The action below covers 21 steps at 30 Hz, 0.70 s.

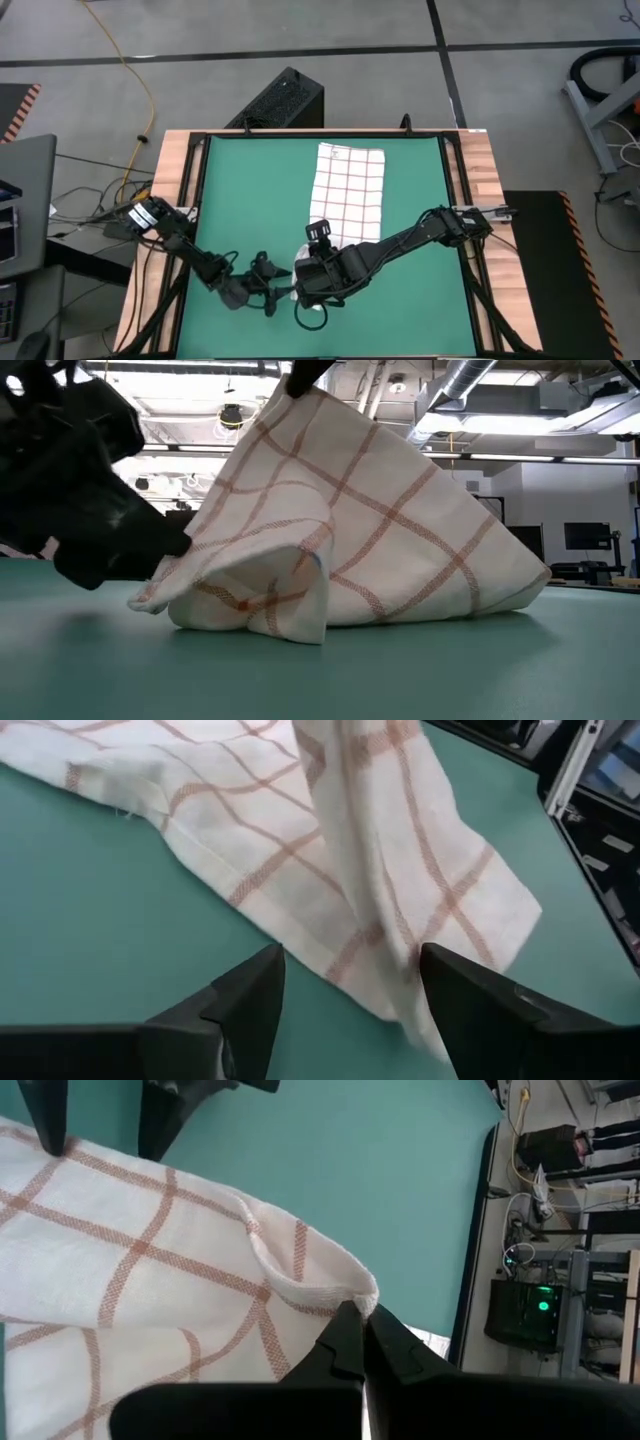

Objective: Roll towel
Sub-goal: Roll the white towel

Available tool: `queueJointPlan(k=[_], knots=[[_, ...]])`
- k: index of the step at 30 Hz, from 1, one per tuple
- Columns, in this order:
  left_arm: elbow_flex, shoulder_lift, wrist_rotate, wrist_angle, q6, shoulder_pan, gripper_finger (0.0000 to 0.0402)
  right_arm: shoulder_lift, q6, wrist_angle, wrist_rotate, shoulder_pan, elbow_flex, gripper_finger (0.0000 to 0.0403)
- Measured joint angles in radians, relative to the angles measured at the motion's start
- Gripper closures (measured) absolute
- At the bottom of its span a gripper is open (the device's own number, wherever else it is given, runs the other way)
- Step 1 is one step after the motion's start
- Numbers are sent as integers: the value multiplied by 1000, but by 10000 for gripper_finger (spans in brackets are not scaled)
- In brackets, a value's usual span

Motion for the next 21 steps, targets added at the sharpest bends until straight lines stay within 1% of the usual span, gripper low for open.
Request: queueJointPlan(k=[2,6,10,12,16,19,21], knots=[[0,0,24,0,-17,11,177,0,-2,6,-1,0,0,394],[0,0,91,30,-3,36,180,0,-11,13,-2,-3,0,394],[0,0,164,115,63,62,203,0,-22,24,-2,-6,0,394],[1,0,186,120,66,69,223,0,-24,31,-2,-8,0,394],[1,0,194,67,37,79,277,0,-38,44,-2,-12,0,394],[1,0,194,52,32,80,324,0,-47,43,-2,-11,0,394],[1,0,195,53,32,79,363,0,-47,43,-2,-11,0,394]])
